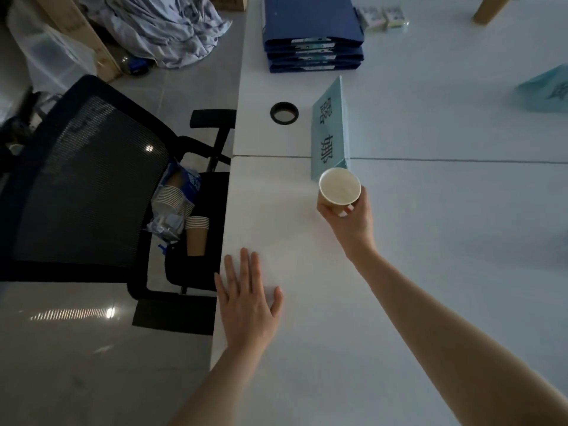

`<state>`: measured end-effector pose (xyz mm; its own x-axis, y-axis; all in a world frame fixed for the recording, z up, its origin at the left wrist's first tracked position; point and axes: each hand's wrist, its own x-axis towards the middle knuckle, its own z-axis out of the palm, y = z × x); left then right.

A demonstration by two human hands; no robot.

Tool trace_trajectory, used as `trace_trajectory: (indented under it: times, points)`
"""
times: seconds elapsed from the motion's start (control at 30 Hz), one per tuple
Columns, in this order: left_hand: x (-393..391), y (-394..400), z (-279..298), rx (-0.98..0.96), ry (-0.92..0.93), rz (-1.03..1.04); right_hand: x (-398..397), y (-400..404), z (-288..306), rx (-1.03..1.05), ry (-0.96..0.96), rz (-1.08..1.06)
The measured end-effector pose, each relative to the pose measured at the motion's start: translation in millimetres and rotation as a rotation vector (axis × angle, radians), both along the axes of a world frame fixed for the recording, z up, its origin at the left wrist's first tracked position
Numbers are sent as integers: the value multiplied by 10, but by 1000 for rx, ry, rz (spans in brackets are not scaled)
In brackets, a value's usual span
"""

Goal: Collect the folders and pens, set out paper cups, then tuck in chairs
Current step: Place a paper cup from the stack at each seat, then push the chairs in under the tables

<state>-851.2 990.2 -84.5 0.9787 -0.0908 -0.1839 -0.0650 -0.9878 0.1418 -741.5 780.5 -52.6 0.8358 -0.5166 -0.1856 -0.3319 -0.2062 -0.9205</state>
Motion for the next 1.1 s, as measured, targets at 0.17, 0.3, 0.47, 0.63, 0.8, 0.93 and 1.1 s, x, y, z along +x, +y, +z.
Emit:
trace_trajectory:
  times: [0.17,0.3,0.47,0.63,0.8,0.93,1.1]
  points:
    - [-8,-13,-13,1,-24,15,119,-123,-82,-61,10,14]
    - [8,-4,-23,6,17,12,93,-141,-121,-58,34,33]
    - [42,54,31,15,107,-57,-301,-204,-74,-89,80,44]
    - [126,341,321,58,259,-210,-1069,-115,138,-66,131,-24]
    - [-145,508,633,9,270,-288,-2067,179,352,64,131,-210]
    - [-693,576,753,-74,271,-391,-2881,454,541,72,185,-282]
    - [-1258,443,936,-251,358,-419,-3556,572,807,-39,233,-318]
